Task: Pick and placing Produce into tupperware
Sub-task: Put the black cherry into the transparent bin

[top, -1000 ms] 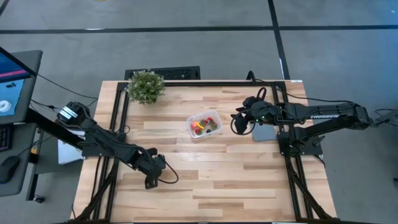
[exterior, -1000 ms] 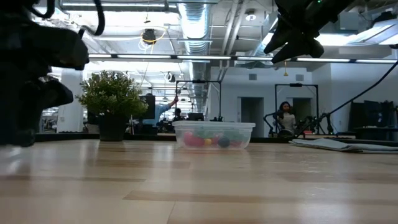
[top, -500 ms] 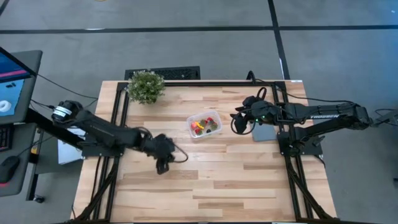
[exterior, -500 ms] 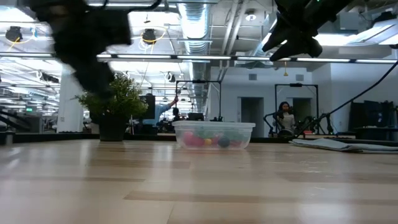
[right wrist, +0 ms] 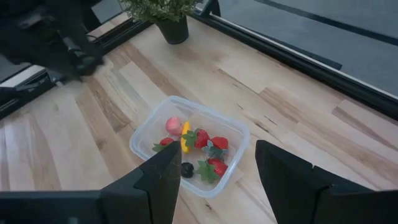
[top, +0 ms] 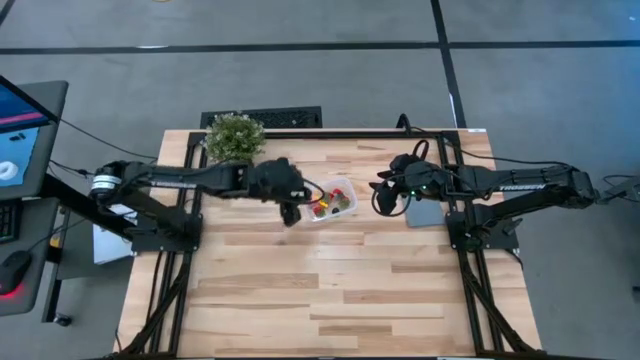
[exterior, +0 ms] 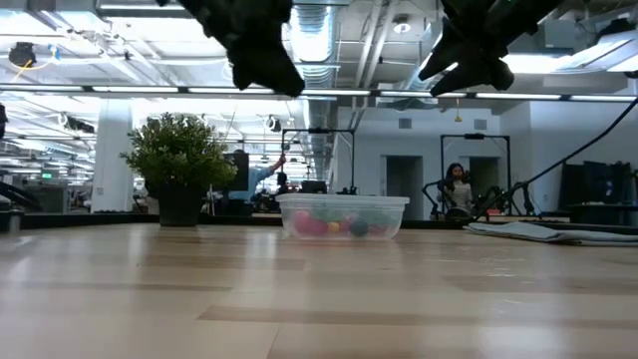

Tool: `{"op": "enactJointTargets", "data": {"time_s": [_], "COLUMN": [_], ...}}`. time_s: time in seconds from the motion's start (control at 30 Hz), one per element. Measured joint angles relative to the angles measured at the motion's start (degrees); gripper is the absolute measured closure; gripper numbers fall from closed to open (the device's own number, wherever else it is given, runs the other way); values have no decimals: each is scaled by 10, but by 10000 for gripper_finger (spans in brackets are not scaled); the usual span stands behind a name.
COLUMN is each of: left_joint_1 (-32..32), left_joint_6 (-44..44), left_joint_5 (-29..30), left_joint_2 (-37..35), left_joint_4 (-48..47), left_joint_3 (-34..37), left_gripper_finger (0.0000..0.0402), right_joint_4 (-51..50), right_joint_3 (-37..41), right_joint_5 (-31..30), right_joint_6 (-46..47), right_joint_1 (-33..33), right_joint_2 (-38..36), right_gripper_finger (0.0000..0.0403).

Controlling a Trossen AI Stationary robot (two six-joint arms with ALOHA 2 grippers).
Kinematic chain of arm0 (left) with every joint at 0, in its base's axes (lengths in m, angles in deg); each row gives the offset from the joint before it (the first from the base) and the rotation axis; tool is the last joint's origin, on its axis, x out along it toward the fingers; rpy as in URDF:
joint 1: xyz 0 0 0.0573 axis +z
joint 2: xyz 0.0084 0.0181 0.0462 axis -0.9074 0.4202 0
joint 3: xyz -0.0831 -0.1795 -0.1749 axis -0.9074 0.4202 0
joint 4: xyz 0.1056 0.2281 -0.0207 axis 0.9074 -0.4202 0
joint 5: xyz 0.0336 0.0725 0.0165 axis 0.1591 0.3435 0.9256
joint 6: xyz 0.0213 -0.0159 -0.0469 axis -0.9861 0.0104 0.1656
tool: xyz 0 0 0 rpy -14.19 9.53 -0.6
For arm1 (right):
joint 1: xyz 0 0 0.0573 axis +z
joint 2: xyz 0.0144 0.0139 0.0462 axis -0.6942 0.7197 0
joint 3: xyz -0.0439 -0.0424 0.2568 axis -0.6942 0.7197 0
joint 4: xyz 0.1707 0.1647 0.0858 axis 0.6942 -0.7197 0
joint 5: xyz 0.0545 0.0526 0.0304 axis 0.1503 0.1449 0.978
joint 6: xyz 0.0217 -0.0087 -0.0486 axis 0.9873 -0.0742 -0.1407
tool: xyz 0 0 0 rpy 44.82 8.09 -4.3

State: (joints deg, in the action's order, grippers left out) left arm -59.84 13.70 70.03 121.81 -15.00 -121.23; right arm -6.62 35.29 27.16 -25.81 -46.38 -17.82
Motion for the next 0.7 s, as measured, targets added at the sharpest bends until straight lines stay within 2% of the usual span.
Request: {"op": "enactJointTargets", "data": {"time_s": [0.43,0.7], "left_joint_1": [44,46], "left_joint_6": [-62,-71], "left_joint_5": [-38,-59], "left_joint_2": [224,320], "left_joint_4": [0,-12], "left_joint_3": [-103,-158], "left_gripper_finger": [300,299], "right_joint_4": [-15,-22], "right_joint_3": [0,0], "right_joint_5": [-5,-4], "right_joint_6": [-1,-7], "right_joint_1": [0,0], "right_joint_2": [0,0], "right_gripper_finger": [173,173]}}
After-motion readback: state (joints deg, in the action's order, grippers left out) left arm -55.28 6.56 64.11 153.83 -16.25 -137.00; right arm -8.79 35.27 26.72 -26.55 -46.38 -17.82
